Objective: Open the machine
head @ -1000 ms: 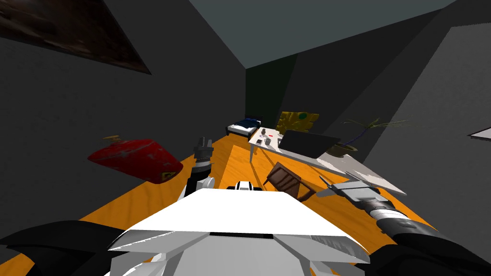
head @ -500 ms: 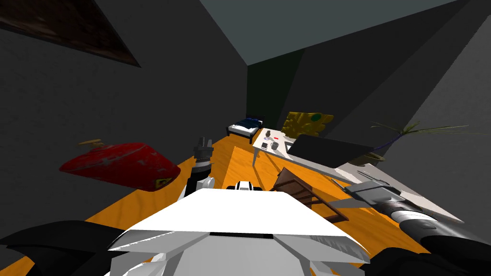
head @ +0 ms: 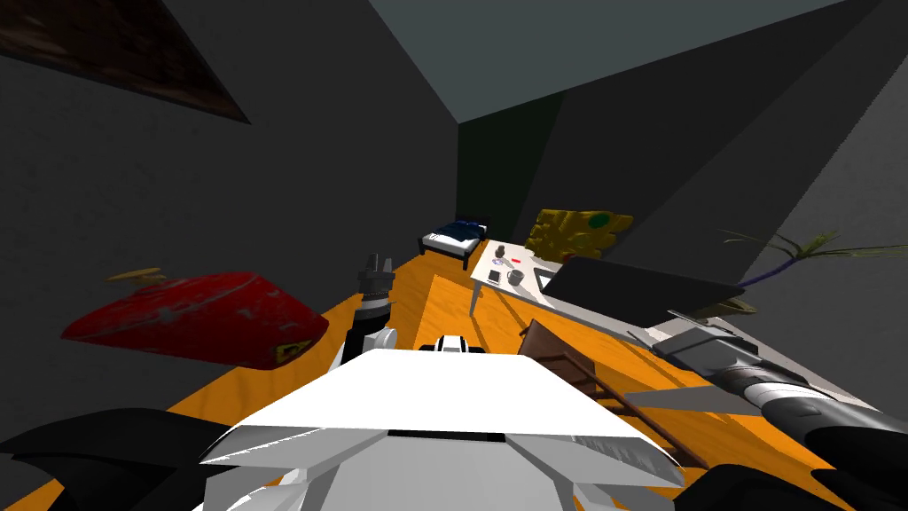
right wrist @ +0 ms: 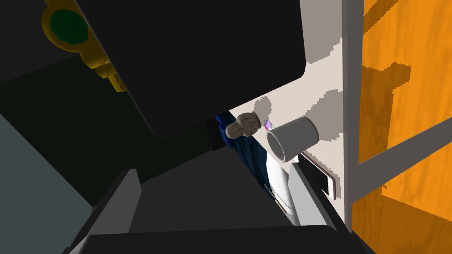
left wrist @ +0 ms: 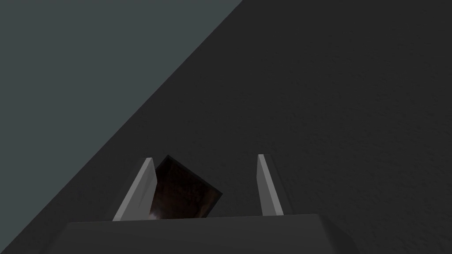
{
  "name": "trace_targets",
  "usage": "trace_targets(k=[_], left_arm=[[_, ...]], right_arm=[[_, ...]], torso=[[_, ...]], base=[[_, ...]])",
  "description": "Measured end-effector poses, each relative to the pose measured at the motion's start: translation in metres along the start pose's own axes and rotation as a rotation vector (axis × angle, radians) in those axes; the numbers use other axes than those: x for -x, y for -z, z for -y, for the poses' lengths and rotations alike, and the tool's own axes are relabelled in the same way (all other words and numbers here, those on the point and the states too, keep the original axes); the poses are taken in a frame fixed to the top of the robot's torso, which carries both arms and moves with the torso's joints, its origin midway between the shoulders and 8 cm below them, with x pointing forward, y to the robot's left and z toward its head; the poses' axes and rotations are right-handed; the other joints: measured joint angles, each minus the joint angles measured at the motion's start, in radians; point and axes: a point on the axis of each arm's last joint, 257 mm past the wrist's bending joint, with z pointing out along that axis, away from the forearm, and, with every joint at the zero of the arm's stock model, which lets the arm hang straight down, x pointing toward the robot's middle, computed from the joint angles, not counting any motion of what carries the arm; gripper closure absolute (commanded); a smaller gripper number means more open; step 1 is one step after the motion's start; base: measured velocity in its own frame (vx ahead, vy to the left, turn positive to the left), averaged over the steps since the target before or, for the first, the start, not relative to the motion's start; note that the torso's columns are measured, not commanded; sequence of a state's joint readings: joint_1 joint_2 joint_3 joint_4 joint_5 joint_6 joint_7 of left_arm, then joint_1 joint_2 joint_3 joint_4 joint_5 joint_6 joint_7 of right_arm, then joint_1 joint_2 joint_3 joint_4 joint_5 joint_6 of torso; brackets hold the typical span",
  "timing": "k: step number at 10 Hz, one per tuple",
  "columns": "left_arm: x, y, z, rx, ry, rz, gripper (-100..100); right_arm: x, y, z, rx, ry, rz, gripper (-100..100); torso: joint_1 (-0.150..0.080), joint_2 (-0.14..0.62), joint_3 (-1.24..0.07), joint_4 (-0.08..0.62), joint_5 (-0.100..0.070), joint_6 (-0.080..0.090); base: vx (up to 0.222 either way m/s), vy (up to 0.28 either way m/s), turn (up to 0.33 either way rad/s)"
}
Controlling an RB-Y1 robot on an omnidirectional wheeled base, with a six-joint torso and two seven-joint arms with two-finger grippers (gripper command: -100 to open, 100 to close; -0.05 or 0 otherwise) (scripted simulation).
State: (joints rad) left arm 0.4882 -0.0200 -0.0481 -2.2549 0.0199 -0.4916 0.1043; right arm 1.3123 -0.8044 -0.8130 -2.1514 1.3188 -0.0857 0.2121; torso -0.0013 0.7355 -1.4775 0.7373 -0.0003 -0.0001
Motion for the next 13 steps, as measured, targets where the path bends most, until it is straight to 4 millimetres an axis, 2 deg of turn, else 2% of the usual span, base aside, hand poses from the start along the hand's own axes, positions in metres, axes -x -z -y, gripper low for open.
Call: trace_targets(k=[4,9,11,12,13], left_arm=[[0.0,0.0,0.0,0.0,0.0,0.0,0],[0.0,0.0,0.0,0.0,0.0,0.0,0],[0.0,0.0,0.0,0.0,0.0,0.0,0],[0.0,0.0,0.0,0.0,0.0,0.0,0],[0.0,0.0,0.0,0.0,0.0,0.0,0]], right_arm=[[-0.011,-0.011,0.027,-0.002,0.155,-0.021,-100],[-0.014,-0.026,0.049,-0.005,0.285,-0.027,-100],[-0.015,-0.029,0.052,-0.005,0.305,-0.028,-100],[-0.014,-0.029,0.052,-0.005,0.305,-0.027,100],[-0.014,-0.029,0.052,-0.005,0.305,-0.027,100]], torso=[[0.001,0.002,0.002,0.001,0.0,0.0],[0.001,0.001,0.0,0.0,0.0,0.0],[0.002,0.009,0.005,0.003,0.001,0.001],[0.002,0.01,0.007,0.003,0.0,0.001],[0.001,0.008,0.005,0.002,0.0,0.001]], base=[[0.191,0.037,0.004],[0.188,-0.008,0.008],[0.047,0.001,0.006],[0.011,0.0,0.002],[-0.093,-0.009,0.357]])
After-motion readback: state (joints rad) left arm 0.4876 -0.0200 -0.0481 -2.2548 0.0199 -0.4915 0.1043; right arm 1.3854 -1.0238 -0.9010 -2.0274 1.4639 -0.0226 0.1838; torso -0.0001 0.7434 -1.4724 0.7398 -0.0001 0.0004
